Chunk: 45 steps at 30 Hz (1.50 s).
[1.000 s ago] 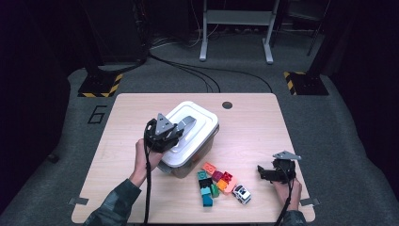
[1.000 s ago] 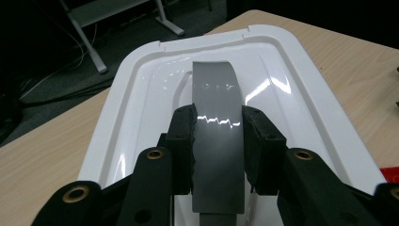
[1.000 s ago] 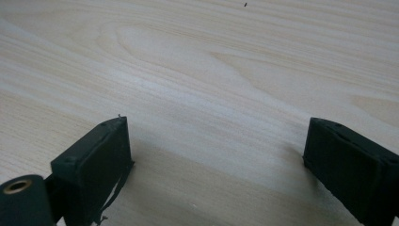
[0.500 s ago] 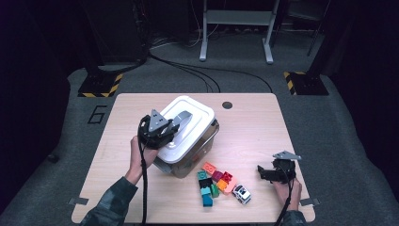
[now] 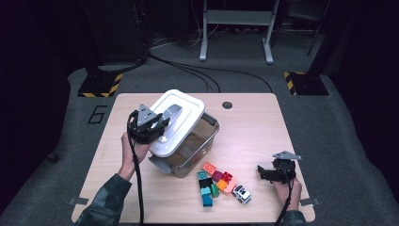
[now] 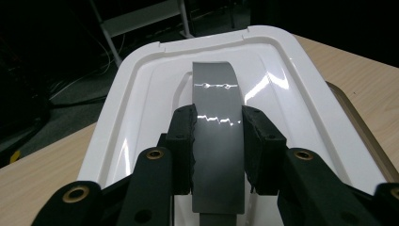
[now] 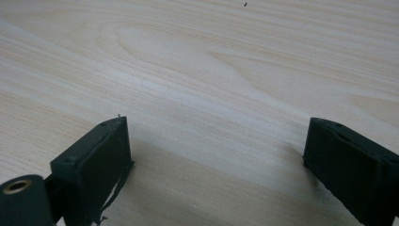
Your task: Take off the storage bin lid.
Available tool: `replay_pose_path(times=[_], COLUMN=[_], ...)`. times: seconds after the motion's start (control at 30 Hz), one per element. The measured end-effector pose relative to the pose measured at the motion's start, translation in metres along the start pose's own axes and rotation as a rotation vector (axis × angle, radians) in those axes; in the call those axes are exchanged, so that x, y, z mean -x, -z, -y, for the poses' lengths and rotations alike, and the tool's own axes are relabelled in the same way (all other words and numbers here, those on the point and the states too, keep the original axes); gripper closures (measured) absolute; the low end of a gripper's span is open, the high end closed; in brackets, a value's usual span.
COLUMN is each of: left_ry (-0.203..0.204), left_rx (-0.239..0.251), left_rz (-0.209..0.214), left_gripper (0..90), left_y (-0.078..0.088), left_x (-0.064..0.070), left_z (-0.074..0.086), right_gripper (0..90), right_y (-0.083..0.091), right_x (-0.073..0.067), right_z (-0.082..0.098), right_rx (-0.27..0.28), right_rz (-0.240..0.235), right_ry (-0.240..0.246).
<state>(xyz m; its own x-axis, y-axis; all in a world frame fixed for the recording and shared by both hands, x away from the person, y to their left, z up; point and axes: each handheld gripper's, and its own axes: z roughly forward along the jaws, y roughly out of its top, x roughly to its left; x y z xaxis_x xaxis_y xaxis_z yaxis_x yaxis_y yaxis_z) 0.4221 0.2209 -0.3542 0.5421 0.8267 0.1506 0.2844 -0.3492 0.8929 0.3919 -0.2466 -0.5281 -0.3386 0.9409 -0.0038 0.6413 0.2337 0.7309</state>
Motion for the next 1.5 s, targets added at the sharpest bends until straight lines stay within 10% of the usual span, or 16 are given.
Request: replay_pose_path(times=[1.5], left_ry=[0.215], left_rx=[-0.045], left_rz=[-0.257], left_gripper=[66.6], left_y=[0.026], left_x=[-0.106], left_z=[0.055], right_gripper=[6.9], right_y=[0.0], right_x=[0.0], right_z=[0.0], right_rx=[0.001], right_rz=[0.005], right_ry=[0.003])
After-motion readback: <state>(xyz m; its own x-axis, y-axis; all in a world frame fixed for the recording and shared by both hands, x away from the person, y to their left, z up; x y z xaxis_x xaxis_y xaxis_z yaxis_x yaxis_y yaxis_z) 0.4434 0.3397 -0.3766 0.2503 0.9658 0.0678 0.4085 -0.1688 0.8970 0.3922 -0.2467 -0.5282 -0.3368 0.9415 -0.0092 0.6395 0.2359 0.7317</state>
